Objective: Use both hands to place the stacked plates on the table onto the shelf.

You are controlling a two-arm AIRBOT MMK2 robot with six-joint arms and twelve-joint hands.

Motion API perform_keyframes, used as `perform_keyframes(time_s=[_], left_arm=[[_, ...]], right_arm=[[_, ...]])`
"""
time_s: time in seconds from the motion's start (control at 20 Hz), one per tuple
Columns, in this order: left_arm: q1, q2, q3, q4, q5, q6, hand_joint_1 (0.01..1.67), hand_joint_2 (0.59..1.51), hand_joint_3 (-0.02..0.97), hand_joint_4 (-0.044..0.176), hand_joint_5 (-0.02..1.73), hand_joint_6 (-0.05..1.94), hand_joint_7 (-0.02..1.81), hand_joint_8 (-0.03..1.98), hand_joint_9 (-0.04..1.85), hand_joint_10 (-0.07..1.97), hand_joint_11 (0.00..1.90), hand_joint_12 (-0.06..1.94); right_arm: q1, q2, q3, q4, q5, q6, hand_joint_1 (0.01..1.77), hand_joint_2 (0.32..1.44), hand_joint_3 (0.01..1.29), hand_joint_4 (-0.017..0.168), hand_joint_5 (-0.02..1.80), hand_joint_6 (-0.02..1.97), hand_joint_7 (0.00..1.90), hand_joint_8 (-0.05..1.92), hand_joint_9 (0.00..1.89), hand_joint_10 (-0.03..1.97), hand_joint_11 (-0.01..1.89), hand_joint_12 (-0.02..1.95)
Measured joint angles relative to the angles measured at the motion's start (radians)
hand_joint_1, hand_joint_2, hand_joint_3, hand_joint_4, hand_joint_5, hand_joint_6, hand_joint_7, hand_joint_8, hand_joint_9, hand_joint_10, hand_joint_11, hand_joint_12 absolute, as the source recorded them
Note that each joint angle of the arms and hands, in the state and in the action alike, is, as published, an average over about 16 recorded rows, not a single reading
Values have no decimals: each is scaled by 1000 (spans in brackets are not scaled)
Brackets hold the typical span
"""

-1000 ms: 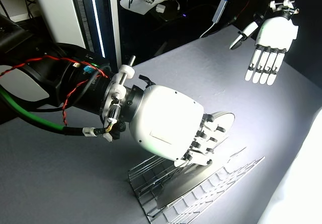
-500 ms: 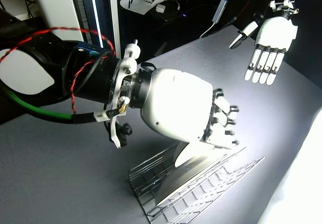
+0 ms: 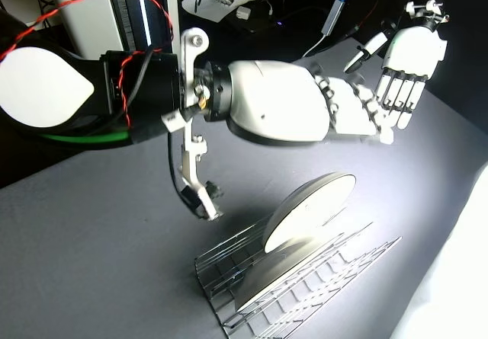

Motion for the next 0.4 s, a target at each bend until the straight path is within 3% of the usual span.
perform_keyframes(time_s=[0.25,0.4], left_arm=[[1,0,-1,2,-1,0,14,1081,6,2,86,18,84,4,58,-57,25,50],[1,0,-3,4,-1,0,15,1082,6,2,83,18,83,4,58,-57,26,51]], right_arm=[[-24,0,0,-111,129,-18,653,947,15,5,20,14,19,15,26,11,12,102],[-37,0,0,-163,192,-32,640,929,14,6,19,14,11,15,19,11,12,29]])
